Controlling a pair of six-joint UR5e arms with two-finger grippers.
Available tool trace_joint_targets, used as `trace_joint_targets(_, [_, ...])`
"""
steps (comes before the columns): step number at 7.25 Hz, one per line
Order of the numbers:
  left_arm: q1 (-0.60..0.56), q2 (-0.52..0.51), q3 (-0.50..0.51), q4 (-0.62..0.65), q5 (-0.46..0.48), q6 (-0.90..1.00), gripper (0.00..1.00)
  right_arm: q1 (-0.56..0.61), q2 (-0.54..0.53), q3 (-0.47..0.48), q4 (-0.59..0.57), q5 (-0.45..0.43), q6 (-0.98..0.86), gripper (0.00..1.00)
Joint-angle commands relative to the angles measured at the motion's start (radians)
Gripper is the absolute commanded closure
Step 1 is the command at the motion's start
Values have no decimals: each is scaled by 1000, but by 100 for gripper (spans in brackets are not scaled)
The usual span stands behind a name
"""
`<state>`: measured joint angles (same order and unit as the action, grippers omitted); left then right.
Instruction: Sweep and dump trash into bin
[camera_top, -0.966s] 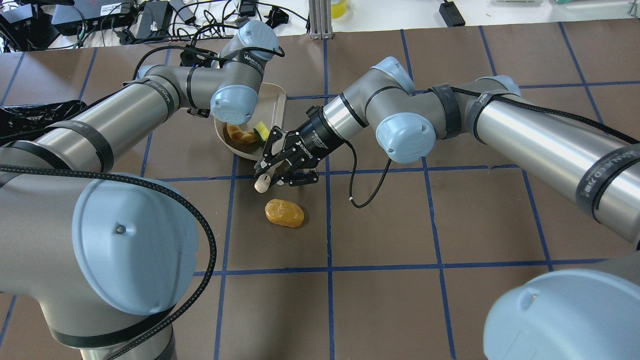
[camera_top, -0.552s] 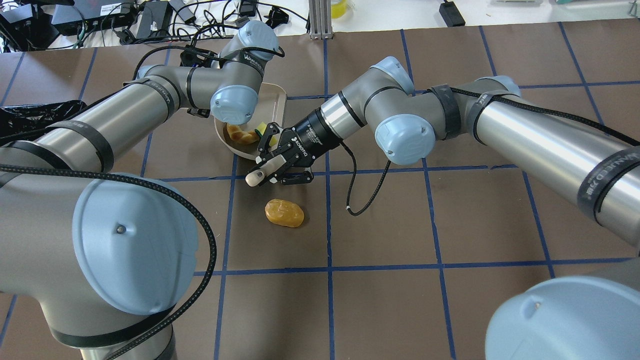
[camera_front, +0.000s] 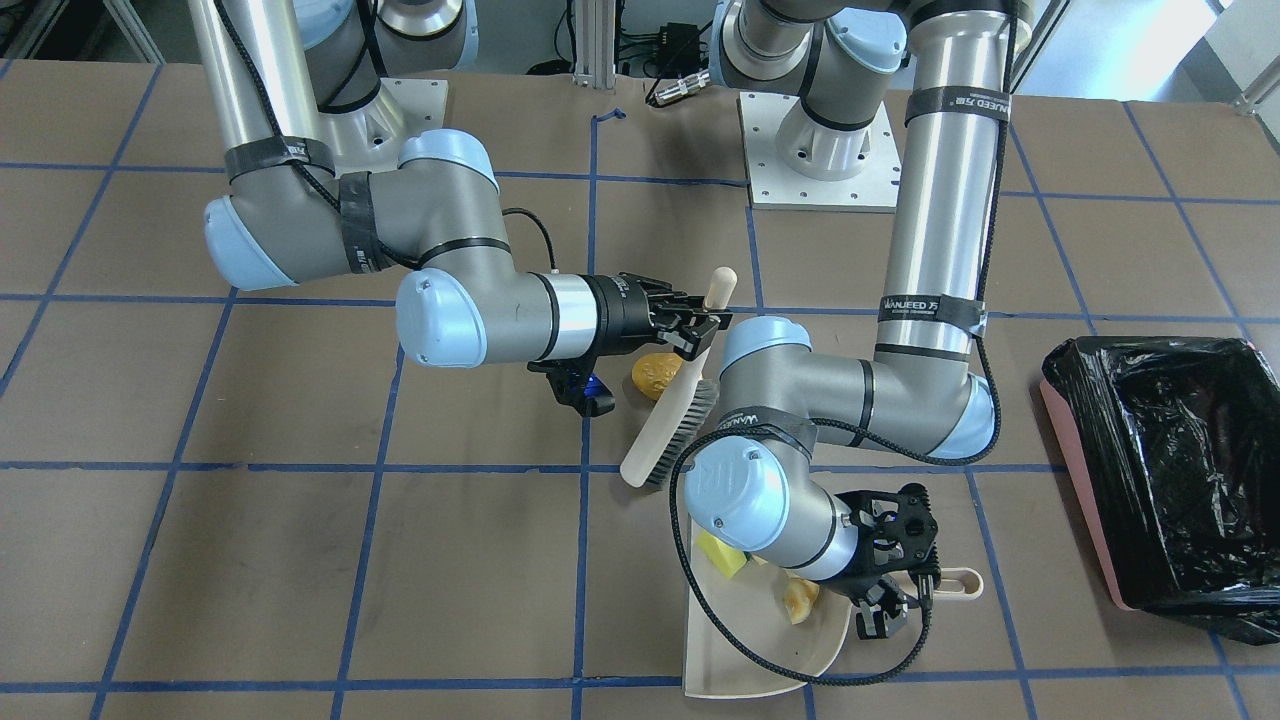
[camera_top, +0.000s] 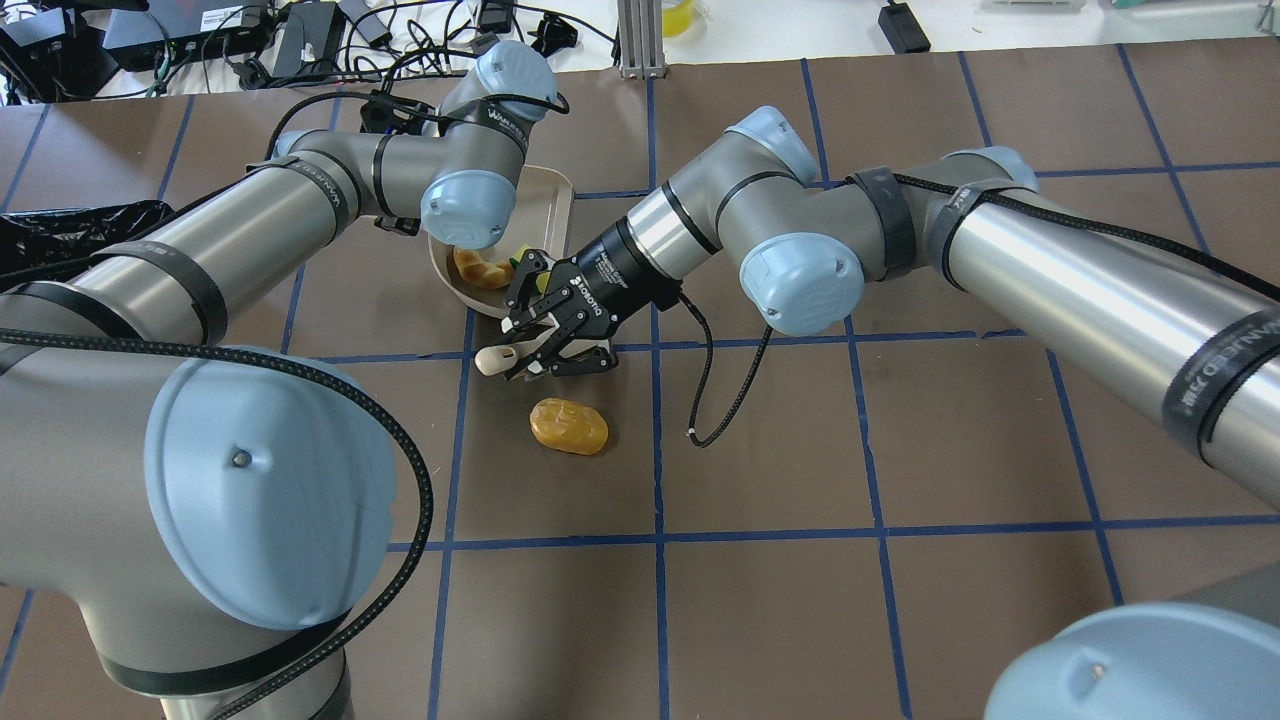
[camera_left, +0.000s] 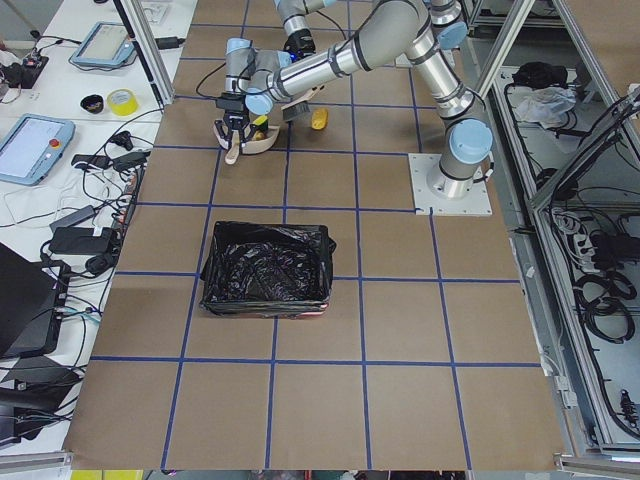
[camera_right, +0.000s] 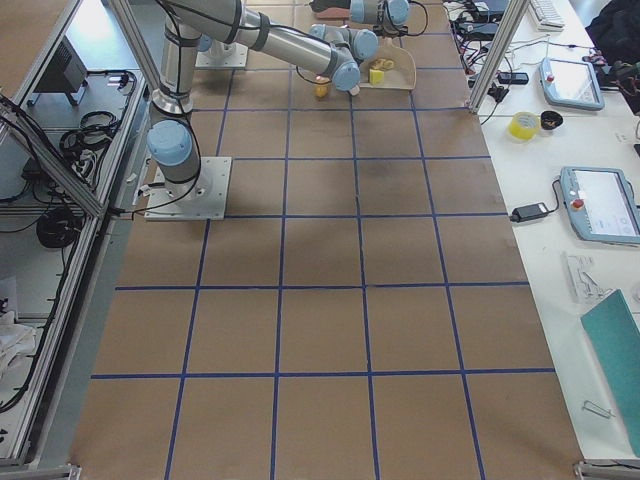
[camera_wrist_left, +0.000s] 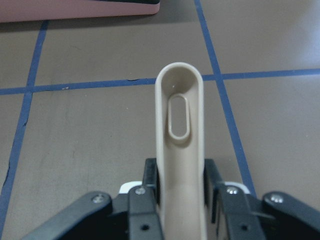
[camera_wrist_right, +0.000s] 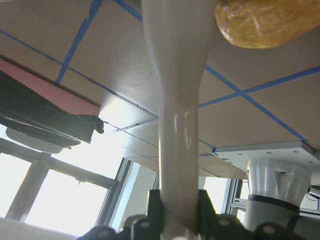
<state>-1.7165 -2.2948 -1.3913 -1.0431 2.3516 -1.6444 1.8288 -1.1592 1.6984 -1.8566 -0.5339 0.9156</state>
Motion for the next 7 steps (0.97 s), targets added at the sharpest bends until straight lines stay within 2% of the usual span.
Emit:
trace_joint_targets(1, [0, 2, 0, 0, 0, 1, 100, -55, -45, -8, 17, -54, 12, 100])
trace_joint_targets(2, [0, 11, 0, 0, -11, 20, 100, -65, -65, -9, 27, -61, 11, 100])
trace_joint_targets(3, [0, 11, -2, 0, -11, 20, 100, -80, -71, -20, 28, -122, -1, 100])
trace_joint_targets(5, [2, 31, -5, -2, -46, 56, 100, -92, -108, -43, 33, -356, -36, 100])
trace_joint_targets(6, [3, 38, -8, -2, -66, 84, 100, -82, -149, -36, 68, -509, -96, 100])
trace_joint_targets(7, [6, 41, -12, -2, -75, 87, 100, -74, -175, -34, 118, -603, -134, 100])
